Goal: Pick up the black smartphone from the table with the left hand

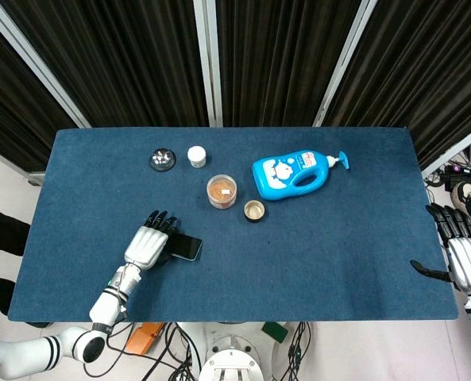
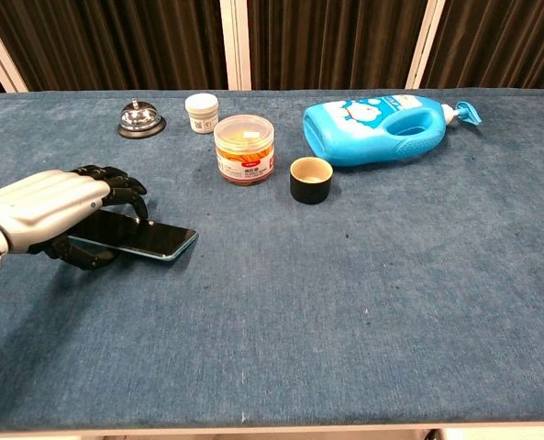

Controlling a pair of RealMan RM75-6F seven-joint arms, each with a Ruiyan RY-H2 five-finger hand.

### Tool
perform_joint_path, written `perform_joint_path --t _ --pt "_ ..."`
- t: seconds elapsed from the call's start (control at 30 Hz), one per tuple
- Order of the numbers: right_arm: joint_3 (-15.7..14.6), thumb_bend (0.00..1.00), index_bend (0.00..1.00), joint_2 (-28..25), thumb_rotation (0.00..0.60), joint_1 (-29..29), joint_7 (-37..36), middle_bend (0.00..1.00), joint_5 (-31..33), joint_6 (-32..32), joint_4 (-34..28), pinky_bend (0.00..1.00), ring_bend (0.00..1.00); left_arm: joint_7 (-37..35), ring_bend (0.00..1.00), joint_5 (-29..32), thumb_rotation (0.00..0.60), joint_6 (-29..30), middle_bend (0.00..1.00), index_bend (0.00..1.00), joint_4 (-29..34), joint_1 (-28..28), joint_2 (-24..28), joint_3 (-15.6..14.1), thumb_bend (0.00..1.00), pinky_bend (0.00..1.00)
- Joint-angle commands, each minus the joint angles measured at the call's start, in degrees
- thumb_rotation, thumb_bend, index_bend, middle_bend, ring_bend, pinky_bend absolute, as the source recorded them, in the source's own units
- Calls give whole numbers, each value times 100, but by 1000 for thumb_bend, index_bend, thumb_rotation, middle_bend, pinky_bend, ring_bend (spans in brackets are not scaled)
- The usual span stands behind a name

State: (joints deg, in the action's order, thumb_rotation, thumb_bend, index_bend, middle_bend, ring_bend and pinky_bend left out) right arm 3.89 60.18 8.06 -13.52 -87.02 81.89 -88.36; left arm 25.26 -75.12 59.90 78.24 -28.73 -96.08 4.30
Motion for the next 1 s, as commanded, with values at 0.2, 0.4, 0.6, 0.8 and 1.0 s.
perform_joint_path --t 0.2,0.4,0.6,0.8,1.0 --pt "-3 229 31 -8 600 -22 -10 107 3 23 -7 0 0 -188 42 -74 600 63 164 511 442 43 349 -109 605 1" --pt "-11 229 31 2 600 -36 -40 107 4 25 19 0 0 96 55 193 600 -142 182 542 1195 26 871 -209 624 1" --pt "-13 229 31 2 600 -60 -82 107 5 52 50 0 0 450 46 524 600 -319 163 336 1317 -142 916 -139 576 1" --pt "-16 229 31 3 600 -90 -110 107 20 74 76 0 0 634 28 633 600 -250 120 166 1409 -253 886 -61 544 1" --pt "-13 229 31 12 600 -93 -131 107 21 70 102 0 0 381 28 428 600 80 110 138 1547 -186 947 -15 523 1"
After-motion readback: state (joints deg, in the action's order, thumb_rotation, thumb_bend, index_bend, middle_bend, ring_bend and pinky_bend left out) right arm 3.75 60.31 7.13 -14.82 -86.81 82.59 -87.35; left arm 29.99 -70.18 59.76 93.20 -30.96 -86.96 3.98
